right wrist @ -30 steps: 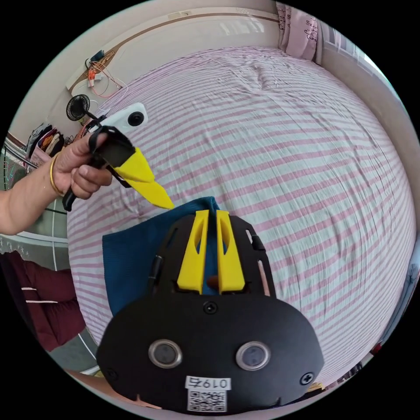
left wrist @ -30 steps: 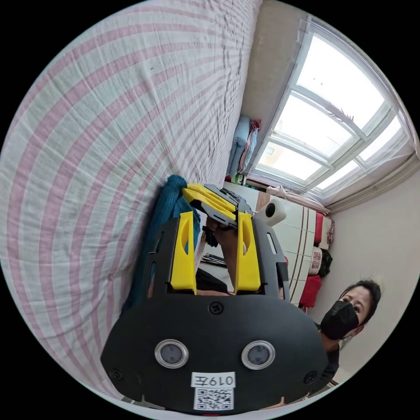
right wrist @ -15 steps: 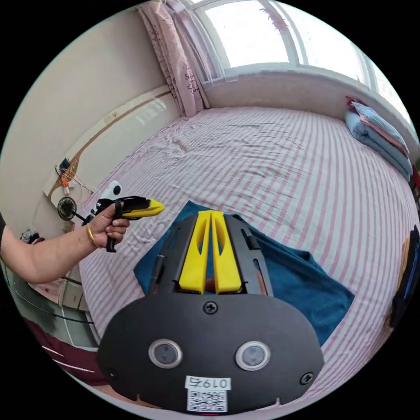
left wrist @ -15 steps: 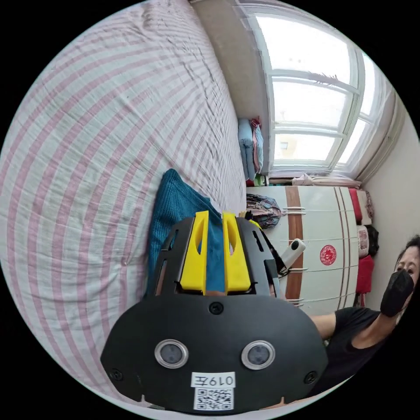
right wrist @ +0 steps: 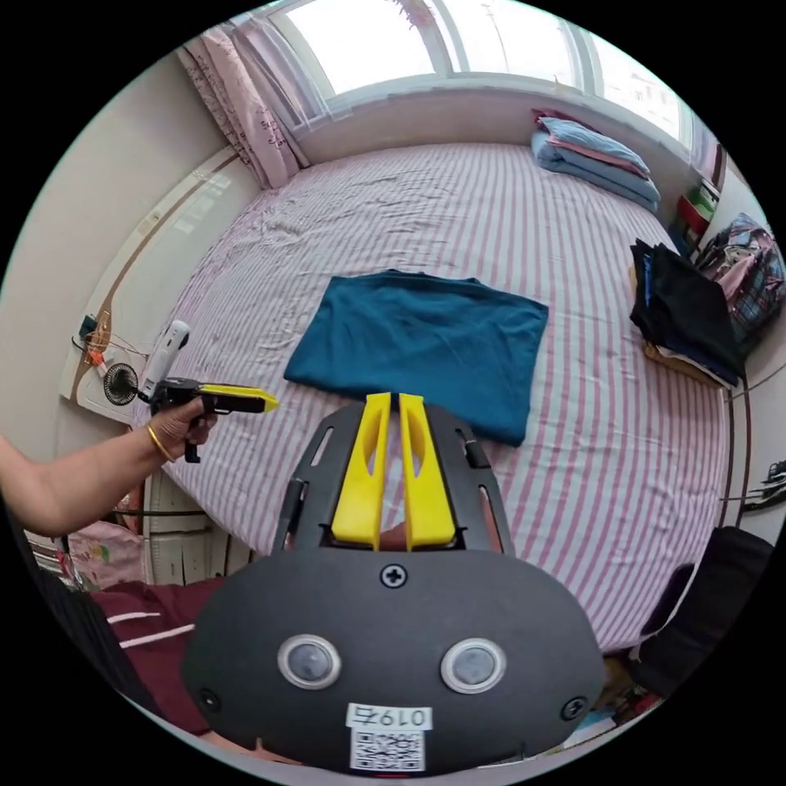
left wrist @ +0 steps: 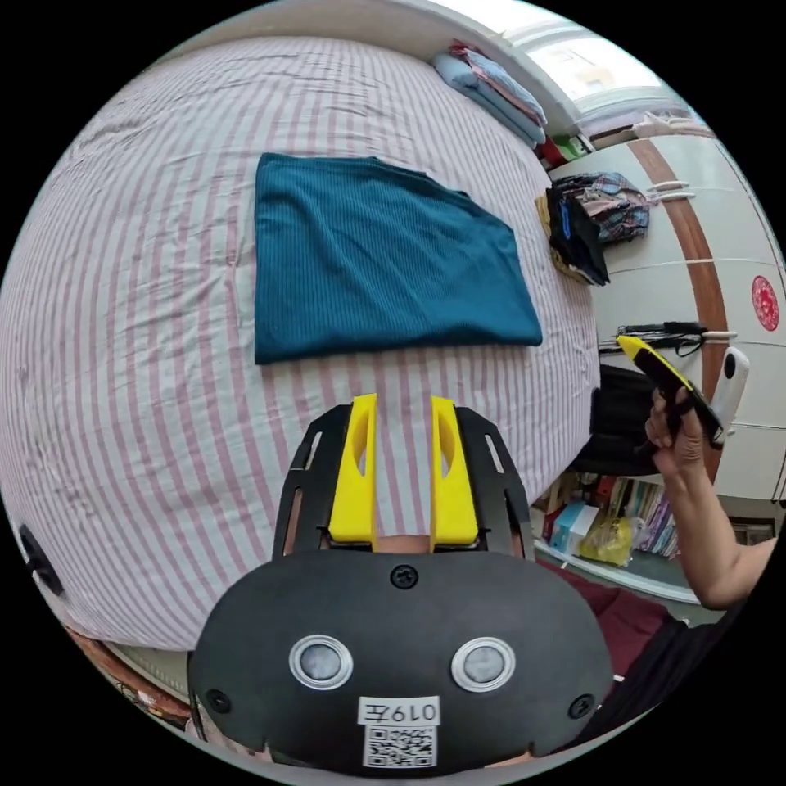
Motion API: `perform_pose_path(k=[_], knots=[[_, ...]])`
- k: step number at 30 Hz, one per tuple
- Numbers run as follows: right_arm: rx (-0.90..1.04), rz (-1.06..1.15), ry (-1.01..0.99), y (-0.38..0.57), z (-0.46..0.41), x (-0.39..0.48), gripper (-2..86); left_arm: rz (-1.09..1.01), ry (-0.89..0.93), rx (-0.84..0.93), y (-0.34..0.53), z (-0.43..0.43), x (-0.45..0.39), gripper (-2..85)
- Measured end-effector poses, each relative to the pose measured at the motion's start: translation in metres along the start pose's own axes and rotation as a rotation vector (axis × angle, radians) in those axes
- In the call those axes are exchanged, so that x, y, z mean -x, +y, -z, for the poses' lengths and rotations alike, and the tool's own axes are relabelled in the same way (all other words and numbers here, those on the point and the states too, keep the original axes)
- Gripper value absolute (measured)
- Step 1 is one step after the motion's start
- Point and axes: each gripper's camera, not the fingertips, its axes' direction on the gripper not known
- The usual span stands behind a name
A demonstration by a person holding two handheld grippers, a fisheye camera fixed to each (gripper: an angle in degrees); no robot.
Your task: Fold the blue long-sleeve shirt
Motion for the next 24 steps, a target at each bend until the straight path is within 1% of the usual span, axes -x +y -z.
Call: perform_pose_path(k=[1, 3, 4, 5, 6, 8, 9, 10, 12, 14, 17, 19, 21, 24], knots=[[0.027, -0.004, 0.054, 0.016, 0.01, 0.007, 6.5, -0.03, -0.06, 0.003, 0.008, -0.006, -0.011, 11.1], [0.078, 0.076, 0.171, 0.036, 0.018, 0.027, 10.1, -0.222, -0.314, 0.011, 0.035, -0.032, -0.063, 14.3], [0.1, 0.143, 0.271, 0.047, 0.018, 0.044, 13.4, -0.279, -0.387, -0.003, 0.042, -0.038, -0.077, 14.9], [0.127, 0.232, 0.368, 0.056, 0.013, 0.062, 15.2, -0.386, -0.54, -0.043, 0.054, -0.052, -0.103, 15.1], [0.132, 0.28, 0.417, 0.06, 0.01, 0.071, 16.2, -0.494, -0.661, -0.089, 0.066, -0.069, -0.126, 15.3], [0.126, 0.475, 0.598, 0.077, -0.017, 0.104, 19.2, -0.634, -0.802, -0.126, 0.079, -0.104, -0.15, 15.7], [0.133, 0.523, 0.636, 0.08, -0.027, 0.111, 19.6, -0.707, -0.872, -0.125, 0.084, -0.132, -0.161, 16.0], [0.129, 0.591, 0.691, 0.087, -0.044, 0.121, 20.1, -0.737, -0.901, -0.118, 0.086, -0.146, -0.165, 16.1], [0.13, 0.669, 0.727, 0.095, -0.072, 0.133, 20.5, -0.8, -0.987, -0.085, 0.093, -0.199, -0.173, 16.1], [0.158, 0.725, 0.781, 0.102, -0.108, 0.14, 20.1, -0.799, -1.0, -0.084, 0.097, -0.229, -0.173, 15.9], [0.182, 0.795, 0.824, 0.107, -0.138, 0.143, 19.0, -0.812, -0.996, -0.091, 0.109, -0.265, -0.178, 15.6], [0.16, 0.841, 0.863, 0.107, -0.145, 0.147, 18.2, -0.834, -1.004, -0.111, 0.12, -0.282, -0.185, 15.4], [0.144, 0.883, 0.879, 0.105, -0.148, 0.152, 17.5, -0.811, -0.974, -0.172, 0.137, -0.291, -0.193, 14.8], [0.136, 0.964, 0.892, 0.104, -0.148, 0.164, 16.8, -0.795, -1.037, -0.177, 0.157, -0.311, -0.198, 14.0]])
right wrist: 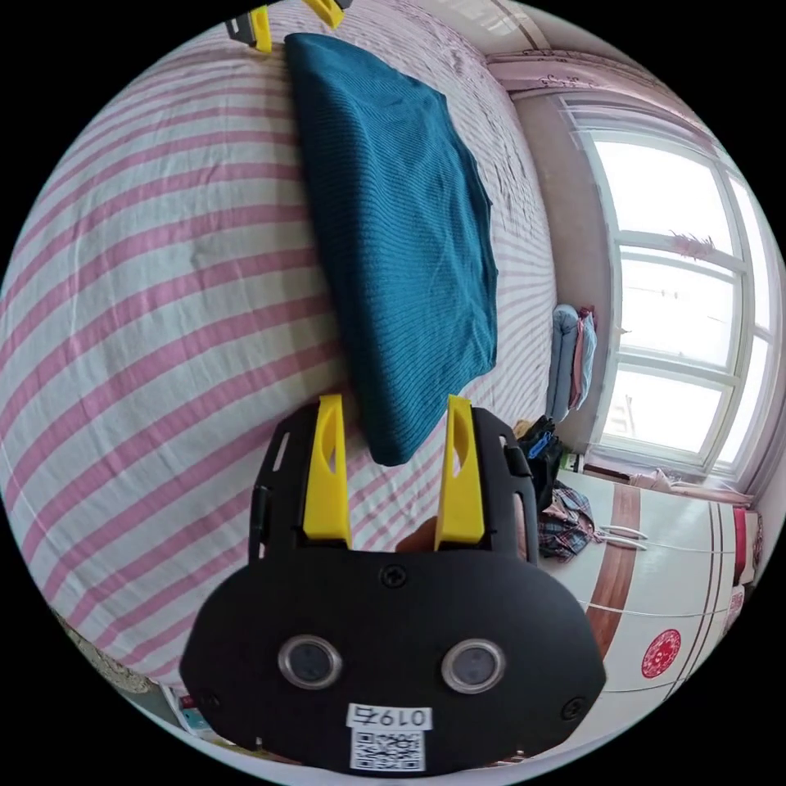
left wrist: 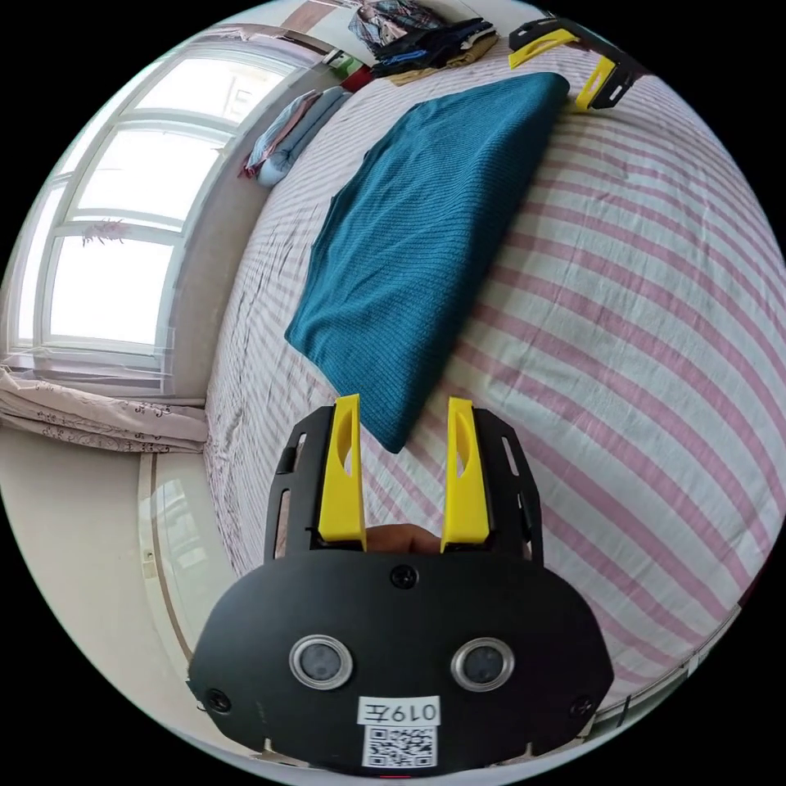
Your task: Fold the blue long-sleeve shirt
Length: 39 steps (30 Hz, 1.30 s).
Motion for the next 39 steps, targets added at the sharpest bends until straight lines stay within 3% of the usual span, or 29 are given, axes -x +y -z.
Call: perform_pose_path(k=[7, 11, 19, 32, 39], knots=[[-0.012, 0.106, 0.068, -0.011, 0.022, 0.011, 13.2, -0.061, -0.079, 0.033, -0.007, -0.007, -0.054, 12.0], [0.037, 0.159, 0.076, -0.019, 0.024, 0.018, 6.8, -0.203, -0.162, 0.038, -0.013, -0.015, -0.097, 6.2], [0.038, 0.117, -0.02, -0.004, 0.051, -0.007, 0.5, -0.205, -0.093, 0.021, 0.002, -0.001, -0.125, 1.5], [-0.005, 0.264, -0.242, 0.144, 0.192, 0.069, 0.4, -0.395, 0.113, 0.047, 0.115, 0.144, -0.247, 1.3], [0.104, 0.286, -0.296, 0.188, 0.184, 0.105, 6.4, -0.398, 0.178, 0.155, 0.145, 0.159, -0.311, 2.4]])
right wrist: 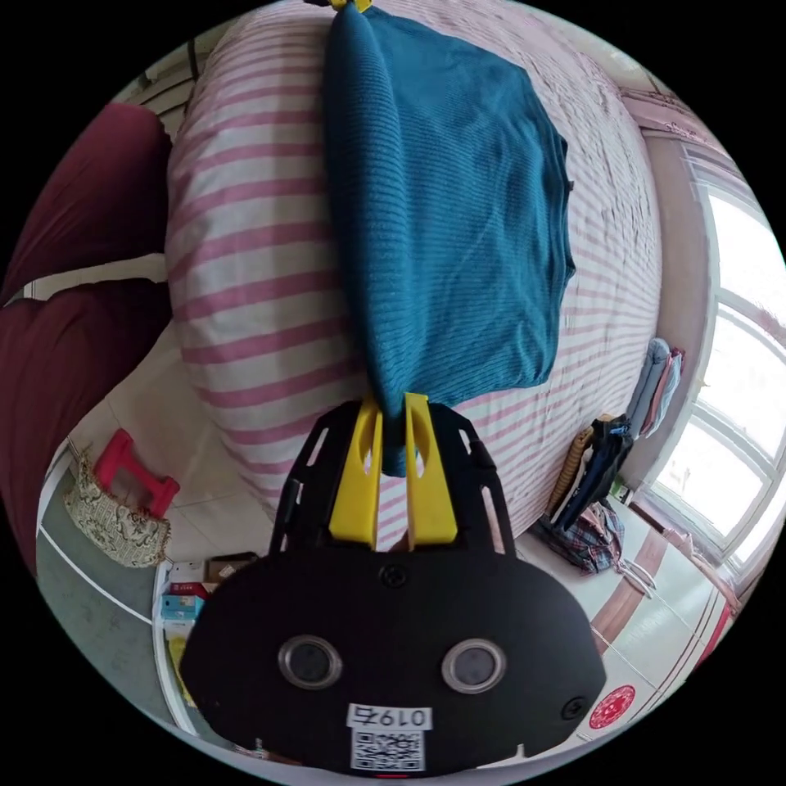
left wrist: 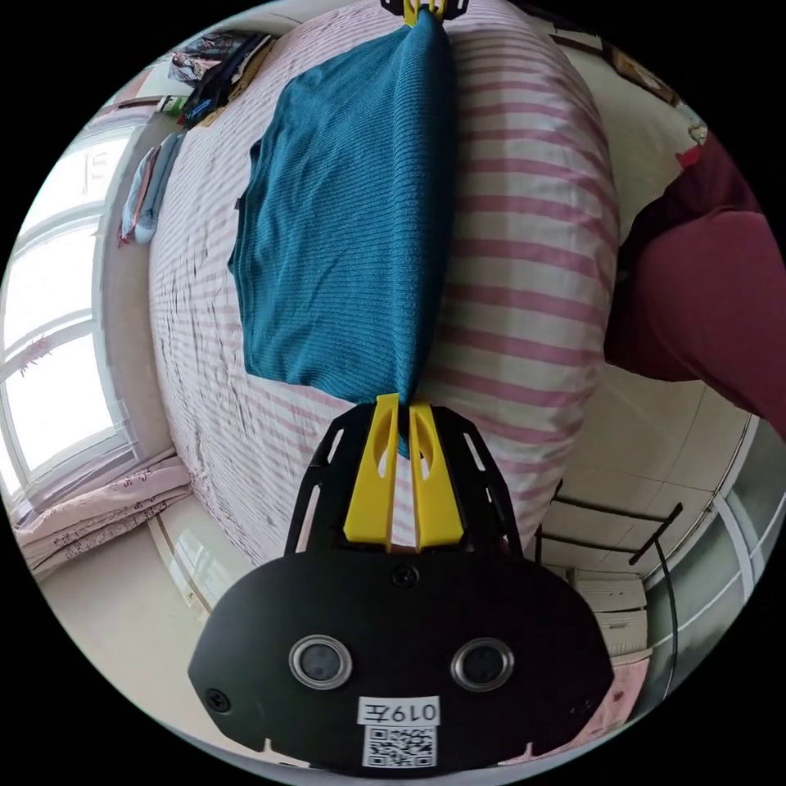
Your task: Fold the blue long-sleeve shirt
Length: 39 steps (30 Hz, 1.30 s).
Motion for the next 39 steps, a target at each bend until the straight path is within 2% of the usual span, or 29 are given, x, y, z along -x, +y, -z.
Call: perform_pose_path(k=[7, 12, 16, 18, 19, 21, 23, 24, 26, 29, 34, 37, 39], knots=[[0.034, -0.015, -0.149, 0.061, -0.021, -0.008, 14.3, 0.09, 0.208, 0.033, 0.038, -0.005, -0.003, 9.5], [0.048, -0.021, -0.166, 0.13, -0.016, 0.006, 17.9, 0.28, 0.356, 0.115, 0.11, -0.002, -0.004, 11.5], [0.093, -0.185, -0.232, 0.214, -0.015, 0.001, 17.0, 0.468, 0.409, 0.2, 0.17, 0.009, -0.002, 9.0], [0.062, -0.296, -0.279, 0.251, -0.008, -0.011, 15.6, 0.684, 0.482, 0.168, 0.215, 0.033, 0.008, 7.3], [0.018, -0.422, -0.346, 0.279, -0.002, -0.025, 14.5, 0.741, 0.503, 0.151, 0.225, 0.04, 0.011, 6.7], [-0.103, -0.659, -0.474, 0.329, 0.009, -0.049, 12.3, 0.99, 0.638, -0.028, 0.271, 0.077, 0.025, 4.5], [-0.355, -0.954, -0.684, 0.401, 0.023, -0.073, 8.1, 1.14, 0.728, -0.226, 0.302, 0.109, 0.032, 3.1], [-0.417, -1.008, -0.721, 0.417, 0.027, -0.075, 7.0, 1.222, 0.748, -0.342, 0.321, 0.13, 0.035, 2.5], [-0.674, -1.135, -0.83, 0.47, 0.045, -0.076, 1.4, 1.283, 0.769, -0.484, 0.342, 0.158, 0.037, 1.9], [-0.909, -1.193, -0.956, 0.509, 0.059, -0.072, -0.5, 1.265, 0.762, -0.614, 0.357, 0.195, 0.037, 1.2], [-1.094, -1.099, -0.971, 0.528, 0.089, -0.071, -0.9, 1.151, 0.789, -0.726, 0.369, 0.223, 0.038, 0.7], [-1.141, -1.066, -0.853, 0.537, 0.123, -0.068, -0.9, 1.085, 0.887, -0.846, 0.382, 0.227, 0.042, 0.7], [-1.105, -1.075, -0.724, 0.537, 0.149, -0.062, -0.8, 1.067, 0.983, -1.057, 0.408, 0.233, 0.052, 0.7]])
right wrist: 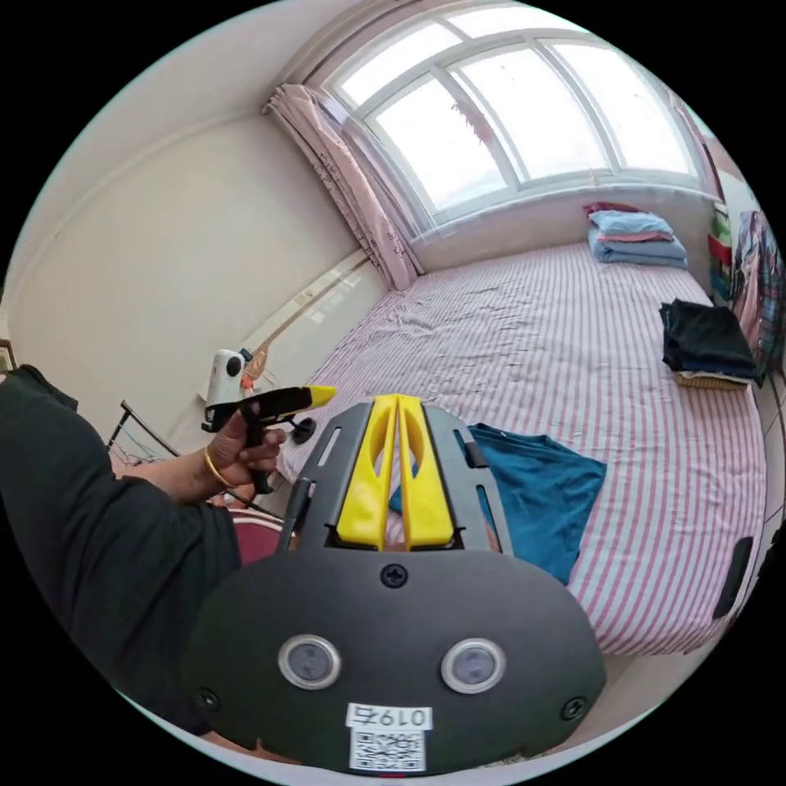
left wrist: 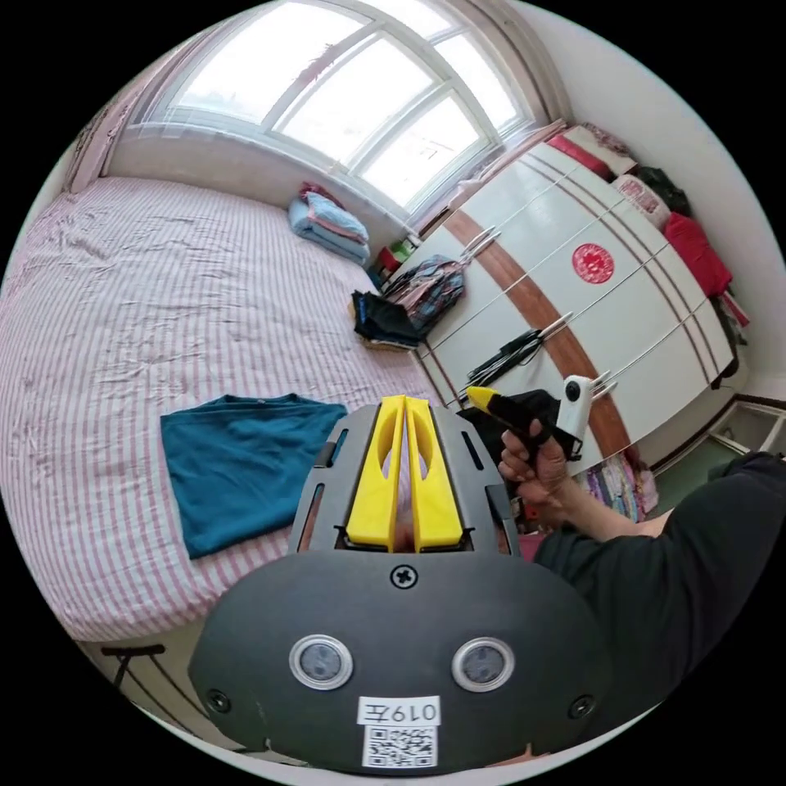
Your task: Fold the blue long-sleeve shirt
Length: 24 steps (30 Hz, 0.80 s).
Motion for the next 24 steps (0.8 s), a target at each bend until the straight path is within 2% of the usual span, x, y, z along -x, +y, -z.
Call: perform_pose_path(k=[2, 4, 6, 7, 9, 14, 17, 24], knots=[[-0.118, 0.003, 0.134, 0.004, 0.013, 0.031, -0.7, -0.06, 0.08, -0.049, -0.008, 0.022, -0.008, 0.6], [-0.185, 0.044, 0.209, 0.008, 0.016, 0.061, -0.7, -0.144, 0.041, -0.061, -0.017, 0.045, -0.025, 0.6], [-0.182, 0.108, 0.261, 0.009, 0.011, 0.089, -0.7, -0.244, -0.098, -0.094, -0.023, 0.076, -0.044, 0.7], [-0.175, 0.129, 0.297, 0.011, 0.007, 0.105, -0.7, -0.261, -0.106, -0.107, -0.023, 0.083, -0.046, 0.7], [-0.197, 0.138, 0.276, 0.017, 0.004, 0.123, -0.7, -0.299, 0.005, -0.14, -0.024, 0.106, -0.047, 0.7], [-0.164, -0.026, 0.305, 0.046, -0.003, 0.145, -0.7, -0.349, 0.096, -0.121, -0.01, 0.138, -0.042, 0.7], [-0.139, -0.068, 0.323, 0.062, -0.003, 0.15, -0.7, -0.358, 0.109, -0.039, 0.004, 0.145, -0.034, 0.7], [-0.203, -0.09, 0.245, 0.068, -0.005, 0.152, -0.7, -0.254, 0.326, -0.048, 0.001, 0.163, -0.002, 0.6]])
